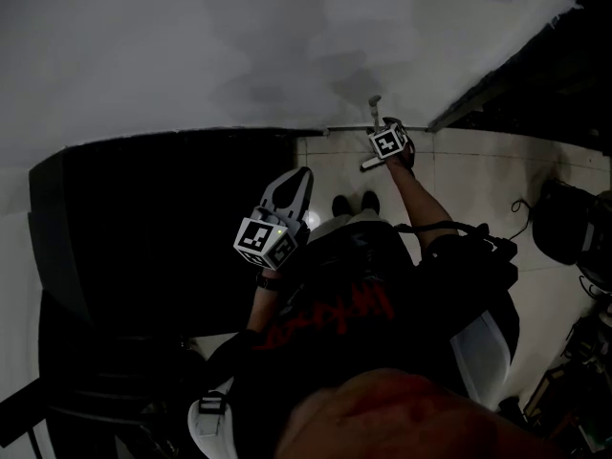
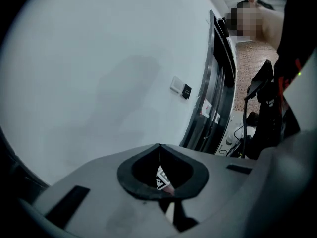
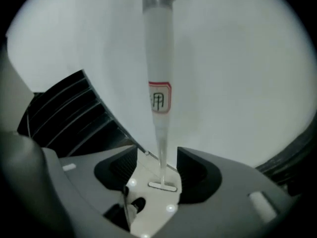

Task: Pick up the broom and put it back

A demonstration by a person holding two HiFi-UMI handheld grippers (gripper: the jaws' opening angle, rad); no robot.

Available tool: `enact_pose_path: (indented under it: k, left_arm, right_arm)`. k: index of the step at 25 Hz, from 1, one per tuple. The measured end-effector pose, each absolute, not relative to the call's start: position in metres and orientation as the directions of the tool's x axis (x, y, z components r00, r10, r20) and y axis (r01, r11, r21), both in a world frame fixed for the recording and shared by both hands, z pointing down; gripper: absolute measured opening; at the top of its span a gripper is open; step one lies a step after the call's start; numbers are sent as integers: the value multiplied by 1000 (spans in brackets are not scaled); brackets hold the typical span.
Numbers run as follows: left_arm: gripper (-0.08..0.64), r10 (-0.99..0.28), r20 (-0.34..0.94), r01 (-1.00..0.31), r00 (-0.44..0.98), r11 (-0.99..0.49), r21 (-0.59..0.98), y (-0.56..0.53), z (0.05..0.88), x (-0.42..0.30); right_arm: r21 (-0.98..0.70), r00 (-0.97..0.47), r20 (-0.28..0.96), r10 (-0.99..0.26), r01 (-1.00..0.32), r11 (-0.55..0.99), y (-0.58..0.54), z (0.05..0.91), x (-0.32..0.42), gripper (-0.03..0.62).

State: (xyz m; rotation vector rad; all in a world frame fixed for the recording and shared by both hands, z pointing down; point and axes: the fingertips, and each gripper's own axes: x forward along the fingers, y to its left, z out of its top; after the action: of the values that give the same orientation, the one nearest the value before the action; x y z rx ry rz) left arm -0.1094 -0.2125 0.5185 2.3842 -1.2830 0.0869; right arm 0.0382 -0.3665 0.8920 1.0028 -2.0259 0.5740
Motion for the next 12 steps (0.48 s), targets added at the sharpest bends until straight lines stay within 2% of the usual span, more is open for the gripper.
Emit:
enact_pose_path:
  k: [2,4,8,10,12]
  left_arm:
    - [8,-781,246,-806,574,-487,335,-212,516,-106]
    - [8,-784,240,-807,573,-488,332,-213,514,-101]
    - [8,-782,234,-808,577,-505,304,-220,515,-93]
    - [8,-776,230,-802,588,-520,294,-222,516,-89]
    - [8,-769,225,-793,598,-526,307,-224,517,-83]
  right_arm:
    - [-100,-377,791,-482,-857,506,-373,876,43,247]
    - [-141,-419,732,-536,-864,483,-363,846,41,197]
    - [-212,-519,520,-678,-847,487,-326,748,39,92]
    - [-251,-568,410,-713,-822,511,-305,696,38,29]
    - [-282,-616,311,-724,-787,548,-286,648,34,2]
